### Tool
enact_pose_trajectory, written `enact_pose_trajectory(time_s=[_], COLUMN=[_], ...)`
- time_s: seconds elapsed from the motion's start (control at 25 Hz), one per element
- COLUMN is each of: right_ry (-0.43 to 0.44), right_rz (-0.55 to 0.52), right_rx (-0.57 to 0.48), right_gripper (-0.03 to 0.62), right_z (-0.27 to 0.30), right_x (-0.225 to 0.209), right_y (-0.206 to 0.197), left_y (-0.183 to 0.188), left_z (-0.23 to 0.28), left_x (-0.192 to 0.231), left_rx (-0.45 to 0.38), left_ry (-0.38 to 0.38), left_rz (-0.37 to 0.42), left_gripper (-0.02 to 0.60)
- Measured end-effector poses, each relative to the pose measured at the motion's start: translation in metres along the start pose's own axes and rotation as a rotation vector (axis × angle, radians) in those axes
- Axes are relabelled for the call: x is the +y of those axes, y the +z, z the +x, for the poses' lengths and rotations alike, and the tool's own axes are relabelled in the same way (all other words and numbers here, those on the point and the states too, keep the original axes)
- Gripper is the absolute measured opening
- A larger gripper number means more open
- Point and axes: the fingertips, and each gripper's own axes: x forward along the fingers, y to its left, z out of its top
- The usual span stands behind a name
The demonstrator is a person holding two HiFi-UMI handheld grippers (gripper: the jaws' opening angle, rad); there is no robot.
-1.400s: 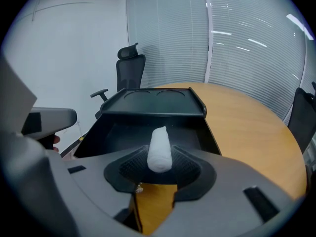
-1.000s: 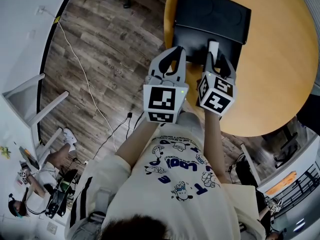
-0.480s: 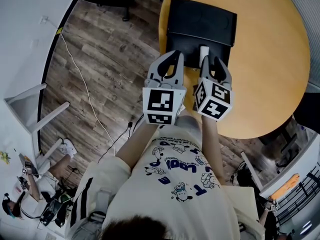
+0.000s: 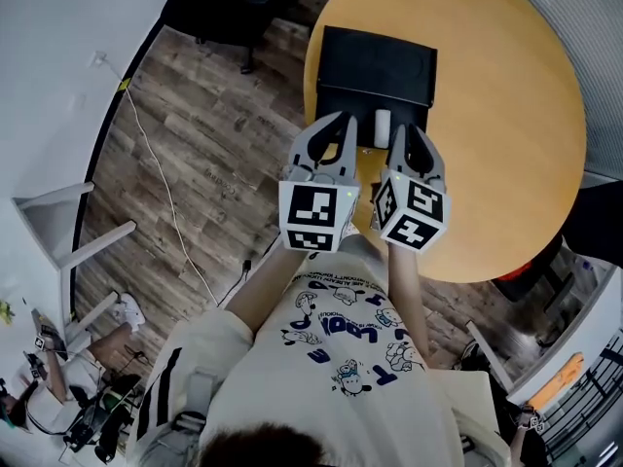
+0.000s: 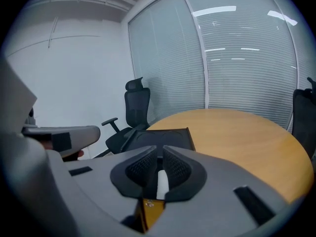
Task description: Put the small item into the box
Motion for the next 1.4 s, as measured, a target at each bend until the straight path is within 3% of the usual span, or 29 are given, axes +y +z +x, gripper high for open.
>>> enact_pose_trajectory(time_s=[0.52, 1.4], right_ry=[0.032, 0.080], right_rz=[-0.032, -0.075], right_rx=[-0.106, -0.179], right_gripper=[0.047, 0.040], right_z=[-0.034, -0.050], right_x=[0.009, 0.029], right_y=[0.040, 0.060], left_y=[0.035, 0.064], left_z=[-0.024, -0.045], left_x=[-0.012, -0.013], left_rx=[-0.093, -0.182], left_ry=[0.007, 0.034], left_rz=[0.012, 0.032], left_gripper=[0.023, 0.023])
